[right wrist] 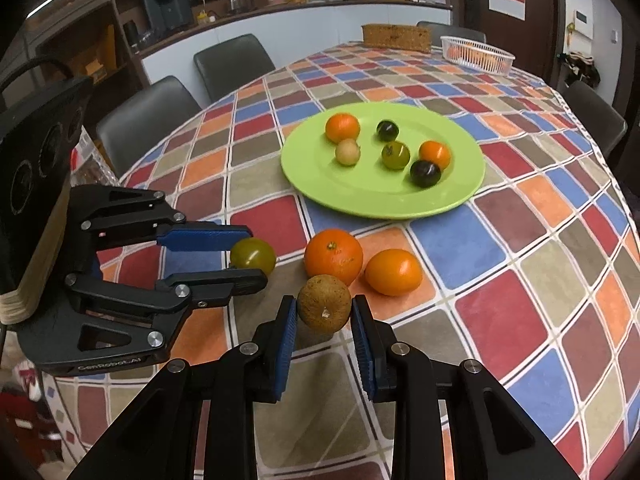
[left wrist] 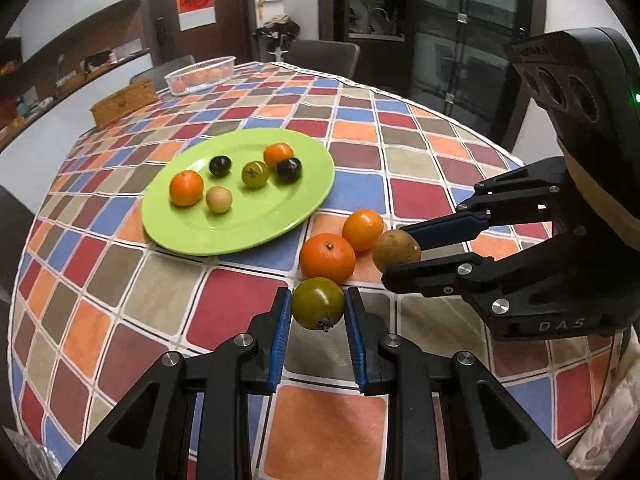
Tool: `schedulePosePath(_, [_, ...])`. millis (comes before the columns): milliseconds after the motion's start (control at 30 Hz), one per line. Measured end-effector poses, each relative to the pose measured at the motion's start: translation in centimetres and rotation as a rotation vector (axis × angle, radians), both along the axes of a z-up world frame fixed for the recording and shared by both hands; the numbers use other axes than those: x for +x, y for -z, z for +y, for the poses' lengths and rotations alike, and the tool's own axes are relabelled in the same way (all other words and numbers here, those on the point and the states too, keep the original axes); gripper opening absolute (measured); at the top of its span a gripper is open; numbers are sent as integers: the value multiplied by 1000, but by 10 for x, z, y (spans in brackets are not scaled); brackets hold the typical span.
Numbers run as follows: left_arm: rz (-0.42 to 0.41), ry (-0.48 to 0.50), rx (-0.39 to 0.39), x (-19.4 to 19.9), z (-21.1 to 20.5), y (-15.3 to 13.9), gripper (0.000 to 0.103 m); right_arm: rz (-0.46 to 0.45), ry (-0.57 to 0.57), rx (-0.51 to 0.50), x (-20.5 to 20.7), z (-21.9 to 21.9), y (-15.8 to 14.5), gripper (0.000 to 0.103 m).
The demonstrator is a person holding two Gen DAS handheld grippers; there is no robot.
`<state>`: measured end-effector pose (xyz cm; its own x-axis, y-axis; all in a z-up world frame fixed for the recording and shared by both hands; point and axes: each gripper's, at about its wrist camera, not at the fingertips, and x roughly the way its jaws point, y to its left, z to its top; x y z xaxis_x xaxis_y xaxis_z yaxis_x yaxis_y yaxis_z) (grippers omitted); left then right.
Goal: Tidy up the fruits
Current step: 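Grasp a green tomato with the left tool while the right tool grasps a tan fruit, then carry green tomato and tan fruit onto the green plate and open both tools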
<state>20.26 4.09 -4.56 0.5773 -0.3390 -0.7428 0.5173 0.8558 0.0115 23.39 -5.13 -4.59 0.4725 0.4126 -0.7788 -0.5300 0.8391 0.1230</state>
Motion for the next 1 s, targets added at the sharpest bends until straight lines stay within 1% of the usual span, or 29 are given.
schedulePosePath(300, [-62, -52, -32, -6, -1, -25, 27, -70, 16, 45, -6, -7, -27, 29])
schedulePosePath(533, [-102, -88, -45, 0, -1, -44, 27, -113, 36, 90, -1, -13, -47, 29])
schedulePosePath(800, [-151, -131, -58, 11, -1, -65, 27, -152, 52, 122, 14, -15, -65, 29])
schedulePosePath(1000, [-168, -169, -74, 26, 2, -75, 27, -189, 64, 134, 28, -16, -78, 29])
